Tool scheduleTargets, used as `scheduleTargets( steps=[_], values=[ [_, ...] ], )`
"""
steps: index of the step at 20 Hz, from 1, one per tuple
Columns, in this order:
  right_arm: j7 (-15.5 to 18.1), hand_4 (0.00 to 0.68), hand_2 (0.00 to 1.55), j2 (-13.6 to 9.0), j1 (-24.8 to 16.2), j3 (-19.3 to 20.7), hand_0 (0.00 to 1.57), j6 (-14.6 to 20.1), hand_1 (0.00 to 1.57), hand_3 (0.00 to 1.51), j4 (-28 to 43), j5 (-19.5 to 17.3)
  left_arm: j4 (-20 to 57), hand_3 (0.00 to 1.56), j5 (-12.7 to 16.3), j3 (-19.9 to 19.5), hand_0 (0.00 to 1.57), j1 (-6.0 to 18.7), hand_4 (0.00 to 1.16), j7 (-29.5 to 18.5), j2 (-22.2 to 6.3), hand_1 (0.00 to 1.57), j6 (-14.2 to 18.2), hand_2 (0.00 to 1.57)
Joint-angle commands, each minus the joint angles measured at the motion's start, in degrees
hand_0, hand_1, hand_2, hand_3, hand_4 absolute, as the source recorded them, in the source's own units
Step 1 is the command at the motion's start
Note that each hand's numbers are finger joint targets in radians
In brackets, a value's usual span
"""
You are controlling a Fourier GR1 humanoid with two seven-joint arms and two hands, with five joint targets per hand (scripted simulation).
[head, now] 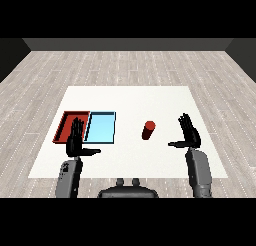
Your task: Pick the red can and put it in the red box
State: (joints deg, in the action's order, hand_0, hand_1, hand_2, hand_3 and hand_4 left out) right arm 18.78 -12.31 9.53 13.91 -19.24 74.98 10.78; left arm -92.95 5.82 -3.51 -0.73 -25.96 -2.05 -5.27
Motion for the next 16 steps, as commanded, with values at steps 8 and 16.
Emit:
scheduleTargets(
  steps=[8, 16],
  values=[
    [-2.17, 0.000, 0.00, 1.61, 8.08, 0.87, 0.00, -0.59, 0.00, 0.00, -11.27, 4.94, 3.50, 0.00, 0.57, -1.07, 0.00, 0.68, 0.00, -1.89, -0.28, 0.00, -0.41, 0.00],
    [7.34, 0.000, 0.00, 6.63, 7.37, -3.34, 0.00, 2.62, 0.00, 0.00, -18.73, -0.40, 0.52, 0.00, 1.84, -2.97, 0.00, 3.15, 0.00, 2.95, -2.59, 0.00, -0.27, 0.00]
  ],
)
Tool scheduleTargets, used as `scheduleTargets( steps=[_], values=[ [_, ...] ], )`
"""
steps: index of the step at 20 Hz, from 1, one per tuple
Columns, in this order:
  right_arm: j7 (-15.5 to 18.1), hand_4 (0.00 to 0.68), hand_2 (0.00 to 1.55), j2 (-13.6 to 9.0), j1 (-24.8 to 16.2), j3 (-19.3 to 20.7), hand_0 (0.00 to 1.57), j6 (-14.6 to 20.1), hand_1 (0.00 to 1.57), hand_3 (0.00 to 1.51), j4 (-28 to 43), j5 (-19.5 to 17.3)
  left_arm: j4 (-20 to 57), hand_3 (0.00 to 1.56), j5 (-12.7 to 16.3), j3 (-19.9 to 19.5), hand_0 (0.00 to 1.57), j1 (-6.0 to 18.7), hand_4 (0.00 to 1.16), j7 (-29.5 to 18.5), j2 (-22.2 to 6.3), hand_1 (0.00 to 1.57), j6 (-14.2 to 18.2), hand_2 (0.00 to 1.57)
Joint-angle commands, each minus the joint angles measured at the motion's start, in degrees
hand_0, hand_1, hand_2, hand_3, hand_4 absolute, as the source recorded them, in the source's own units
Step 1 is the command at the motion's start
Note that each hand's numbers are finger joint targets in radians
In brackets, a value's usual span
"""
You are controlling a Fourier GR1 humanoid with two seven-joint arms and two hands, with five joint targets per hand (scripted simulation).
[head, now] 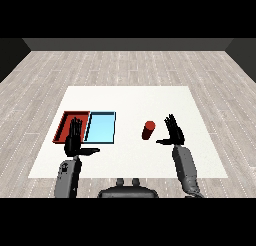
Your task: Pick the red can and put it in the red box
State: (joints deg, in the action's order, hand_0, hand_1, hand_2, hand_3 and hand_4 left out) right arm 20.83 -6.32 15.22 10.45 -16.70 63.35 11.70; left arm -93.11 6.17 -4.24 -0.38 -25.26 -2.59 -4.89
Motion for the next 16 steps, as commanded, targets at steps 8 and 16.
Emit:
scheduleTargets(
  steps=[8, 16],
  values=[
    [3.65, 0.000, 0.00, 3.15, 7.68, -1.13, 0.00, 2.56, 0.00, 0.00, -11.88, -0.15, 2.09, 0.00, -2.38, 2.46, 0.00, 1.40, 0.00, -1.73, 2.27, 0.00, 1.70, 0.00],
    [1.31, 0.000, 0.00, 4.55, 6.98, -2.30, 0.00, 3.38, 0.00, 0.00, -9.61, 1.95, 1.90, 0.00, 2.47, -1.10, 0.00, 0.73, 0.00, -0.89, -1.36, 0.00, -2.90, 0.00]
  ],
)
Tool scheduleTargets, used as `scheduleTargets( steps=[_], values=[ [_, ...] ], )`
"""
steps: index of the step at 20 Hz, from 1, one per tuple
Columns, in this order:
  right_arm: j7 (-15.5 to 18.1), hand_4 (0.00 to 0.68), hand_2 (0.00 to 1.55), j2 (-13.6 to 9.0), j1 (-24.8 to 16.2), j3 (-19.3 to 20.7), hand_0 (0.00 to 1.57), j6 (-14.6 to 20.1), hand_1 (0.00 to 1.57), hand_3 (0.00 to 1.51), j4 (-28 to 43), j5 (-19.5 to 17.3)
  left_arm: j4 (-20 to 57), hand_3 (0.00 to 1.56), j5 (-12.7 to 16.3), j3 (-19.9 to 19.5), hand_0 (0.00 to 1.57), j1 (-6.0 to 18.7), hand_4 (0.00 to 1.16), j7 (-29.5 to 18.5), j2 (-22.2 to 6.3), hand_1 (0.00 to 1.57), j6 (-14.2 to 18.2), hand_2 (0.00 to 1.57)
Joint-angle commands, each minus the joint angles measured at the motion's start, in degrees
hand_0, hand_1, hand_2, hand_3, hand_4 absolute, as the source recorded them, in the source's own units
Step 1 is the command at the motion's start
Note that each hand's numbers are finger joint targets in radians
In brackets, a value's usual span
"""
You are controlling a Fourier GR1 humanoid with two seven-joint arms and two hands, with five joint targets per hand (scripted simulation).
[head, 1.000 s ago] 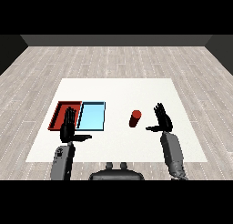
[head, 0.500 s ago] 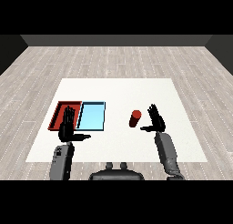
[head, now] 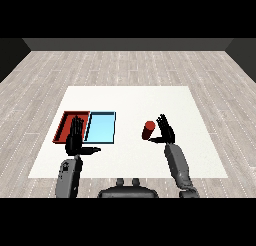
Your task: Pick the red can and put it in the red box
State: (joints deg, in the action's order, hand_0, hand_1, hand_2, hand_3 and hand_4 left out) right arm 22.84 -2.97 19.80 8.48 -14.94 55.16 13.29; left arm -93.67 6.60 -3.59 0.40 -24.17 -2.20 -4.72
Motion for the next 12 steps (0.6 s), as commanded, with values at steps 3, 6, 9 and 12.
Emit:
scheduleTargets(
  steps=[3, 6, 9, 12],
  values=[
    [-1.93, 0.000, 0.00, 1.35, 1.65, -1.58, 0.00, 2.46, 0.00, 0.00, 0.26, 0.10, 1.43, 0.00, 0.71, -0.26, 0.00, -2.28, 0.00, -3.19, -0.44, 0.00, -2.14, 0.00],
    [3.18, 0.000, 0.00, 0.15, 8.09, 0.63, 0.00, 0.67, 0.00, 0.00, -10.87, 0.06, 0.76, 0.00, 2.17, -1.35, 0.00, 0.10, 0.00, -1.60, -1.15, 0.00, -2.47, 0.00],
    [-0.35, 0.000, 0.00, 0.94, 4.42, -1.02, 0.00, 2.92, 0.00, 0.00, -4.52, 0.15, 0.25, 0.00, -2.05, 2.24, 0.00, -1.63, 0.00, -2.95, 2.07, 0.00, 1.10, 0.00],
    [4.51, 0.000, 0.00, -0.32, 3.51, 0.02, 0.00, 0.29, 0.00, 0.00, -10.84, -0.06, 3.25, 0.00, 1.73, -1.36, 0.00, 1.57, 0.00, -2.51, -0.71, 0.00, -1.93, 0.00]
  ],
)
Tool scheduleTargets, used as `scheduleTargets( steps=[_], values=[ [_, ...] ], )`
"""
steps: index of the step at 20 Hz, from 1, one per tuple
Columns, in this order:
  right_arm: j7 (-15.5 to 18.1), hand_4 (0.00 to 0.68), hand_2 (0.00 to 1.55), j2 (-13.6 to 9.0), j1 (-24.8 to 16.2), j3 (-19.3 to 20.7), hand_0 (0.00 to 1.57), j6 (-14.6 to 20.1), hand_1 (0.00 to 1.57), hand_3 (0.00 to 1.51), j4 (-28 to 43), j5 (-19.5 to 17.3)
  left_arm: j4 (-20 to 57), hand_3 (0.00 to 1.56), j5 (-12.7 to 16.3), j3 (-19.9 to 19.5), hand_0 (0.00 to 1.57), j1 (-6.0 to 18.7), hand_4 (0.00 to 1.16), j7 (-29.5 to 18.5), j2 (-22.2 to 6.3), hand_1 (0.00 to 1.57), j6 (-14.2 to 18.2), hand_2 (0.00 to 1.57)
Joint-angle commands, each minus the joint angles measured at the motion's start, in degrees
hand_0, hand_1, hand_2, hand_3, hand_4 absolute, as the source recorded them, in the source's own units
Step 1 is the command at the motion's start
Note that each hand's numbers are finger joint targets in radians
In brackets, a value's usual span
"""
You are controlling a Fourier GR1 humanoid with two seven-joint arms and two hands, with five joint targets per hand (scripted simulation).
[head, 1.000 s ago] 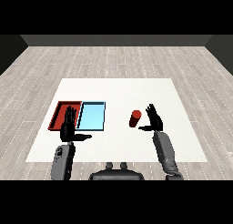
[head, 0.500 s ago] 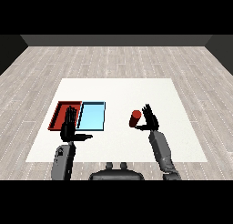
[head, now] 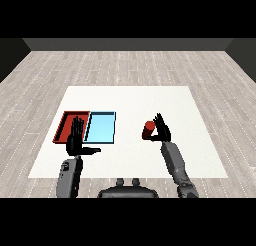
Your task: Pick the red can and put it in the red box
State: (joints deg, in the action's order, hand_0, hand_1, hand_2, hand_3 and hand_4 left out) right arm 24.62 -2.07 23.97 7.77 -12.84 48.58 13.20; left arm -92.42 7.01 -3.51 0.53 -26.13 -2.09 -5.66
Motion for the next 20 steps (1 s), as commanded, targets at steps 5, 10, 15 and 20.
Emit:
scheduleTargets(
  steps=[5, 10, 15, 20],
  values=[
    [-0.36, 0.000, 0.00, 0.71, 0.87, -0.57, 0.00, 2.73, 0.00, 0.00, -2.22, -0.36, -0.46, 0.00, -0.78, 1.94, 0.00, -1.20, 0.00, 0.32, 1.56, 0.00, 1.00, 0.00],
    [0.58, 0.000, 0.00, 1.96, 3.72, -2.77, 0.00, 5.12, 0.00, 0.00, -4.63, 1.25, -1.81, 0.00, -0.90, 1.27, 0.00, -1.89, 0.00, 0.35, 1.08, 0.00, 1.19, 0.00],
    [-0.74, 0.000, 0.00, 1.42, 2.48, -2.72, 0.00, 4.43, 0.00, 0.00, -2.10, -0.23, -0.91, 0.00, 3.02, -2.75, 0.00, 0.83, 0.00, 2.91, -2.54, 0.00, -1.83, 0.00],
    [-4.79, 0.000, 0.00, 1.58, 1.99, -2.45, 0.00, 5.45, 0.00, 0.00, 1.21, 1.42, -0.94, 0.00, -0.04, -0.29, 0.00, 0.22, 0.00, 0.91, -0.51, 0.00, 0.19, 0.00]
  ],
)
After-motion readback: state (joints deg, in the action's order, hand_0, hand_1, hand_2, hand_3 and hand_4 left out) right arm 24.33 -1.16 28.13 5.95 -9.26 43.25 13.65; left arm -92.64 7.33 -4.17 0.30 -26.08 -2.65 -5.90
